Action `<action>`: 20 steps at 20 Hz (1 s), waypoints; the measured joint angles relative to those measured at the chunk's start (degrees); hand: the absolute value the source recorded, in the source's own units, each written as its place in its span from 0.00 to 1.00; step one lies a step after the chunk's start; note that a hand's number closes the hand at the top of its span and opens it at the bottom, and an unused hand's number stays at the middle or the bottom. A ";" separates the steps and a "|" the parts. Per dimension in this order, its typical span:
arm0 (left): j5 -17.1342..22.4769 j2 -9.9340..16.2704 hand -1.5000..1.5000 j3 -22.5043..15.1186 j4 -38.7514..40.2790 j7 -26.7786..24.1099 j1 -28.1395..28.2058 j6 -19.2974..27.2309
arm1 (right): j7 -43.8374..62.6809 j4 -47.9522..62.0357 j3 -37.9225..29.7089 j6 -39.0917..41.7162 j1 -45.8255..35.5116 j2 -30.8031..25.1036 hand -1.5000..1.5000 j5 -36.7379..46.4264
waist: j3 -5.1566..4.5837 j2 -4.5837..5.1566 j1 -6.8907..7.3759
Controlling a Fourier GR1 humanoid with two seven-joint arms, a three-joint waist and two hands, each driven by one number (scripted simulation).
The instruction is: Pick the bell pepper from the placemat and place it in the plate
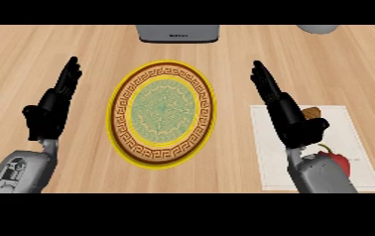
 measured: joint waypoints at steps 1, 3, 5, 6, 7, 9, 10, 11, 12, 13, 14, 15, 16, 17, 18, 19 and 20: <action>-0.73 -0.22 0.50 -0.14 -0.03 -0.36 0.85 0.42 | -0.93 -0.36 -0.62 -0.34 0.90 0.41 0.00 -0.18 | -0.14 -0.14 -0.15; -1.35 1.09 0.50 0.34 -0.68 -0.58 3.18 0.47 | -2.49 -3.19 -4.13 -1.64 2.91 0.48 0.00 -2.38 | -0.32 -0.51 -0.54; -2.38 2.63 0.50 0.86 -0.76 -1.23 5.73 0.86 | -4.09 -6.43 -9.12 -3.70 4.09 1.04 0.00 -5.52 | -0.41 -0.88 -1.09; -2.78 3.69 0.50 1.53 -0.54 -1.25 6.59 1.09 | -4.78 -8.32 -11.85 -4.78 4.77 1.36 0.00 -7.32 | -0.43 -1.09 -1.63; -2.98 4.07 0.50 1.70 -0.30 -1.27 7.56 1.22 | -4.94 -7.61 -13.90 -7.13 6.13 -1.04 0.00 -4.49 | -0.68 -1.18 -2.35; -3.20 4.15 0.50 1.76 0.11 -1.76 10.11 1.50 | -7.36 -8.67 -18.65 -13.33 8.27 -1.94 0.00 -1.24 | -0.75 -1.44 -3.25; -3.26 4.33 0.50 1.88 0.15 -2.31 11.32 1.49 | -9.02 -9.86 -20.48 -16.26 9.49 -1.50 0.00 0.01 | -0.75 -1.54 -3.38; -3.29 4.70 0.50 2.01 -0.21 -2.65 12.41 1.37 | -11.17 -11.33 -21.70 -18.85 11.26 -0.38 0.00 1.05 | -0.73 -1.62 -3.40; -3.36 4.75 0.50 2.02 -0.55 -2.99 13.37 1.40 | -13.58 -12.80 -22.89 -21.05 13.12 1.10 0.00 1.58 | -0.70 -1.63 -3.39; -3.33 4.82 0.50 2.04 -0.80 -3.13 13.93 1.29 | -15.73 -15.00 -23.33 -23.16 15.01 2.95 0.00 2.19 | -0.68 -1.63 -3.44; -3.39 4.79 0.50 2.03 -1.32 -3.49 14.84 1.34 | -18.04 -17.16 -23.79 -24.73 17.10 4.72 0.00 2.46 | -0.67 -1.60 -3.28; -3.43 4.86 0.50 2.08 -1.89 -3.49 15.32 1.35 | -20.65 -19.32 -23.97 -25.45 20.00 6.58 0.00 2.34 | -0.66 -1.55 -3.21; -3.65 4.60 0.50 1.75 -2.49 -3.54 15.96 1.43 | -23.28 -21.39 -23.33 -26.32 23.02 8.23 0.00 2.19 | -0.64 -1.49 -3.05; -3.66 4.65 0.50 1.98 -2.50 -4.13 16.43 1.28 | -25.19 -24.12 -22.30 -26.98 26.23 9.53 0.00 2.35 | -0.65 -1.41 -2.91; -3.78 4.92 0.50 2.06 -3.44 -3.86 16.91 1.10 | -26.24 -26.87 -21.09 -27.29 29.52 10.56 0.00 3.10 | -0.66 -1.32 -2.64; -3.99 4.62 0.50 2.03 -3.21 -4.25 16.93 0.99 | -27.88 -28.34 -19.37 -27.01 32.75 11.37 0.00 3.44 | -0.68 -1.23 -2.45; -4.10 4.45 0.50 1.91 -4.09 -4.40 17.86 1.02 | -27.32 -30.79 -17.98 -26.66 35.93 11.31 0.00 4.31 | -0.68 -1.17 -2.21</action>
